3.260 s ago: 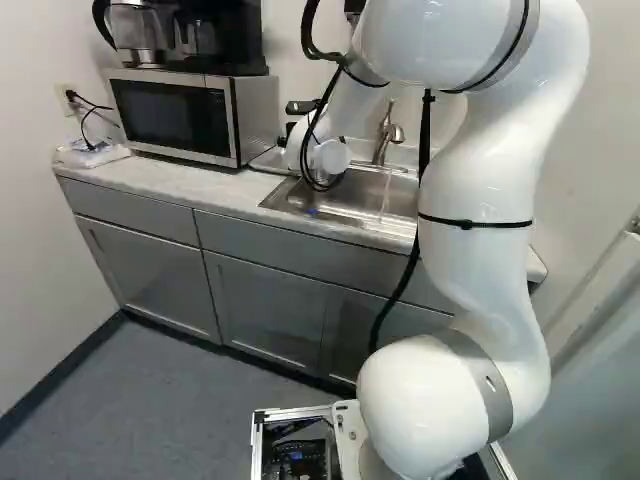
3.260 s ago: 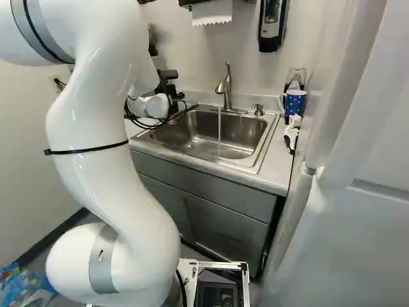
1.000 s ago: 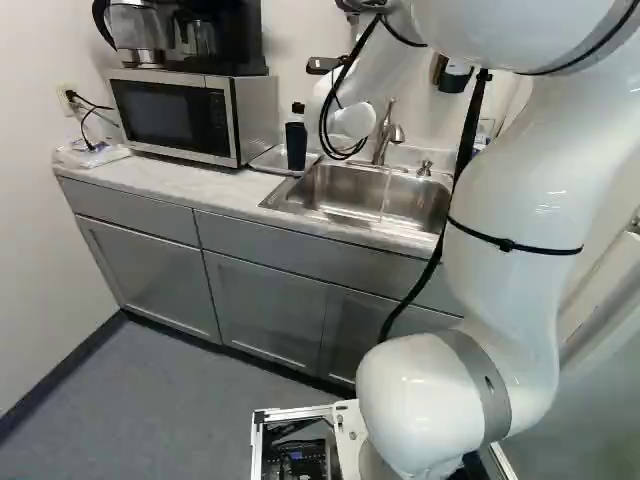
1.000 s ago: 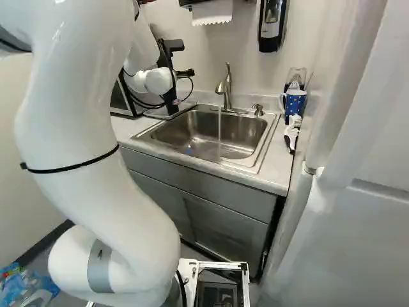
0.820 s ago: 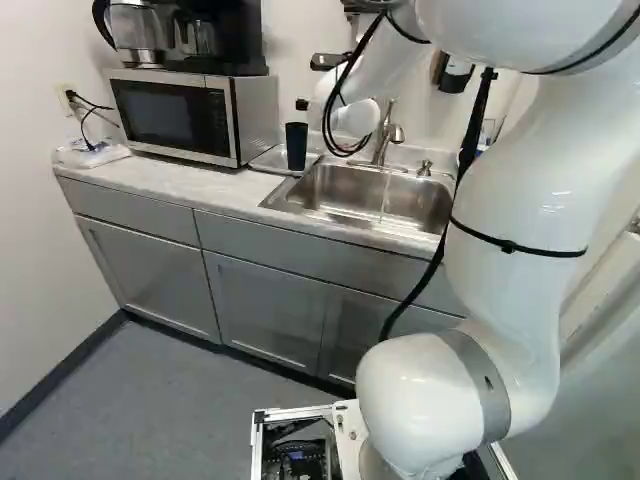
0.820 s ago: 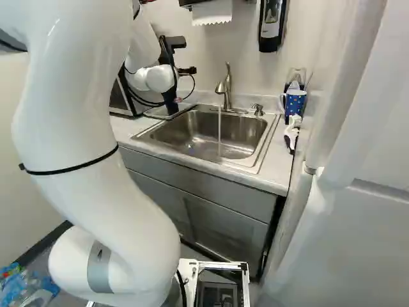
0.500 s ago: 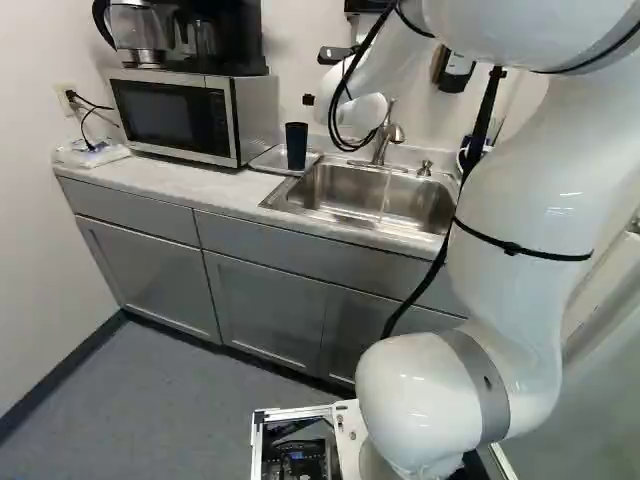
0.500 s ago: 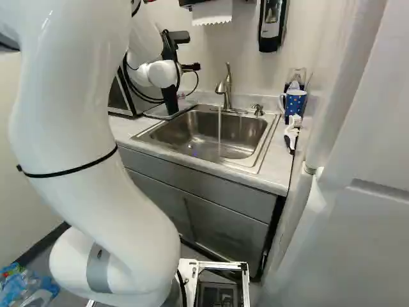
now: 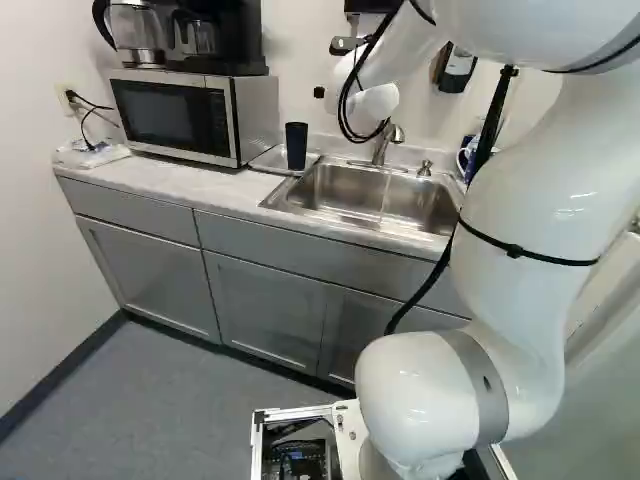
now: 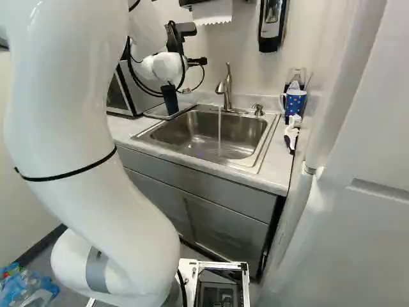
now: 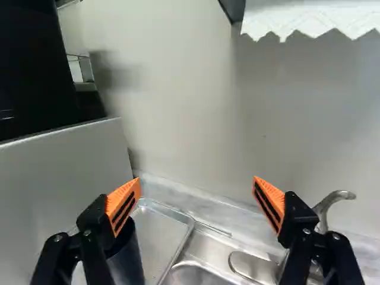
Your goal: Rinse the cup and place it in the tray
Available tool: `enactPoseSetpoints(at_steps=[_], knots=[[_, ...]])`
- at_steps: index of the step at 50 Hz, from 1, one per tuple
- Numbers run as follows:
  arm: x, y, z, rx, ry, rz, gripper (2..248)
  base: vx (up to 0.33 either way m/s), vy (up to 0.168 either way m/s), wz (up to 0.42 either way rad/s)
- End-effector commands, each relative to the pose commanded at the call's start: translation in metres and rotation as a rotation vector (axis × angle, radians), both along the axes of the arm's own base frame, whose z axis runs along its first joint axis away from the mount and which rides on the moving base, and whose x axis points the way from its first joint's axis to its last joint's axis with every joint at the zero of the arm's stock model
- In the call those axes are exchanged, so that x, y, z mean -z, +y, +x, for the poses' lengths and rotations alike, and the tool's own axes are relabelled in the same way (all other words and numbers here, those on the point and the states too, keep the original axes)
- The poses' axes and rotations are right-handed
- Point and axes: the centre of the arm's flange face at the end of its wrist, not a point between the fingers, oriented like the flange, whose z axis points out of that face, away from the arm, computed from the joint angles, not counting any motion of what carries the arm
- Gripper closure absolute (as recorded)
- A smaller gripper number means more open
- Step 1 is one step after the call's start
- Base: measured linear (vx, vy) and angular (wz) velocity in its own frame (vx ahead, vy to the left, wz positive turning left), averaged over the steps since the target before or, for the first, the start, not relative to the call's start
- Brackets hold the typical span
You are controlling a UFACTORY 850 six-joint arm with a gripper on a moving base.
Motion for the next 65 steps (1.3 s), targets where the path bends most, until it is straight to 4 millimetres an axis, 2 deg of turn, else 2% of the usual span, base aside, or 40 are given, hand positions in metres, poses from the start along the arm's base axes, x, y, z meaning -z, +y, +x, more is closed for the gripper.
enactPoseSetpoints(at_steps=[43, 65], knots=[[-0.035, -0.054, 0.033, 0.092, 0.020, -0.002, 3, 0.000, 0.000, 0.000], [-0.026, -0.084, 0.058, 0.136, 0.084, 0.001, 3, 0.000, 0.000, 0.000]])
